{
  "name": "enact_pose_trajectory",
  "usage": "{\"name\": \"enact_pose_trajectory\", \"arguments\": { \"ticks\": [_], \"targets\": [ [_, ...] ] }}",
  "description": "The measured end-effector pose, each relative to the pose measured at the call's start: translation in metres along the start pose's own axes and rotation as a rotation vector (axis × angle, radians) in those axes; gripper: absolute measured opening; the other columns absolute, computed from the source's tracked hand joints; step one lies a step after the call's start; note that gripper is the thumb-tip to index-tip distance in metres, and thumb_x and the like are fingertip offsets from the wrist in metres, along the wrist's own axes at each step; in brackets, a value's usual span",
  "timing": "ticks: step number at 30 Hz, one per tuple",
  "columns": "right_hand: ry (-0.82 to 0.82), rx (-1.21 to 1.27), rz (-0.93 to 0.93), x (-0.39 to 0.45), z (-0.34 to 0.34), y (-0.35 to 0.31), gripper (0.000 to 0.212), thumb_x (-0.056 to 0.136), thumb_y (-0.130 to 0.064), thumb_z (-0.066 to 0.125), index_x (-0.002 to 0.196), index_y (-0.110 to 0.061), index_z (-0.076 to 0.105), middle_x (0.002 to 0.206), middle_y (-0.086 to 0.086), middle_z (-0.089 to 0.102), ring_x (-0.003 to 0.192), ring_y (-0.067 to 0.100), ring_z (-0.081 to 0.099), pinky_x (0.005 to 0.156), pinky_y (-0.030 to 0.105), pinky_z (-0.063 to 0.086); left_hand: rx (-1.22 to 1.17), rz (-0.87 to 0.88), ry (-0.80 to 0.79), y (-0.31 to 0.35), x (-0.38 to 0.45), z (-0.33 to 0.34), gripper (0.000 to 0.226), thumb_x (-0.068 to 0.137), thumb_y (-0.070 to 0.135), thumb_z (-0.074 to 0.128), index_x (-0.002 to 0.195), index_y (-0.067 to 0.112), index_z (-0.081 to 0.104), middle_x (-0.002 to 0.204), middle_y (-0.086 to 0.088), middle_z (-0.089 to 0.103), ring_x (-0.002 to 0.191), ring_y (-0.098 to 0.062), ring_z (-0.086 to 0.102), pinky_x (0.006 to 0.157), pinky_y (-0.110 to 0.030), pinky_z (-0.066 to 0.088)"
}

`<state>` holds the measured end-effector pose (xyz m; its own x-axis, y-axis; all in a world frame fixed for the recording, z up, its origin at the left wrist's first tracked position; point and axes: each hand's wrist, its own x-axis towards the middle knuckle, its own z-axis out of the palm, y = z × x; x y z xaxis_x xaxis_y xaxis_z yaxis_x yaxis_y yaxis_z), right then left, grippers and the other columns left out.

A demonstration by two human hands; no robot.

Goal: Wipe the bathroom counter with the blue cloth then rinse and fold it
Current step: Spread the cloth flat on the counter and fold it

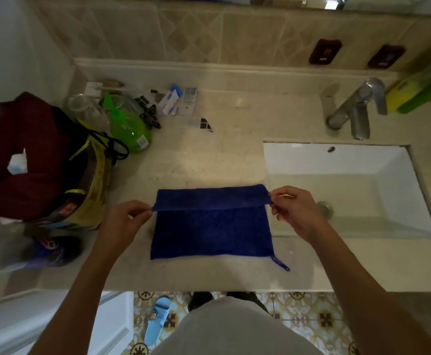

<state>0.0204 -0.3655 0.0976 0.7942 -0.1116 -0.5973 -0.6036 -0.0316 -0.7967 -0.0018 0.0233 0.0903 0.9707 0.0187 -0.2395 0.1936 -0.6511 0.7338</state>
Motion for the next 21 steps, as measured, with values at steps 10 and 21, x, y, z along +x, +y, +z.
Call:
{"name": "enact_pose_trajectory", "arguments": {
  "ticks": [10, 21],
  "targets": [
    [0.129, -0.397, -0.001, -0.048, 0.0, 0.071, 0.009, 0.089, 0.005, 0.062, 0.089, -0.004, 0.061, 0.067, 0.018, 0.068, 0.052, 0.023, 0.061, 0.048, 0.031, 0.047, 0.05, -0.021, -0.031, -0.041, -0.063, 0.025, 0.022, 0.08, 0.005, 0.078, 0.08, 0.026, 0.071, 0.071, 0.015, 0.068, 0.07, 0.001, 0.063, 0.066, -0.009, 0.042],
    [0.239, -0.772, -0.089, -0.066, 0.024, 0.097, 0.008, 0.098, -0.012, 0.056, 0.091, -0.014, 0.052, 0.087, 0.005, 0.059, 0.077, 0.021, 0.056, 0.067, 0.03, 0.041, 0.239, -0.059, -0.056, -0.061, -0.072, 0.044, 0.008, 0.084, 0.016, 0.075, 0.091, 0.017, 0.076, 0.092, -0.004, 0.074, 0.083, -0.019, 0.065, 0.075, -0.035, 0.05]
  ]
}}
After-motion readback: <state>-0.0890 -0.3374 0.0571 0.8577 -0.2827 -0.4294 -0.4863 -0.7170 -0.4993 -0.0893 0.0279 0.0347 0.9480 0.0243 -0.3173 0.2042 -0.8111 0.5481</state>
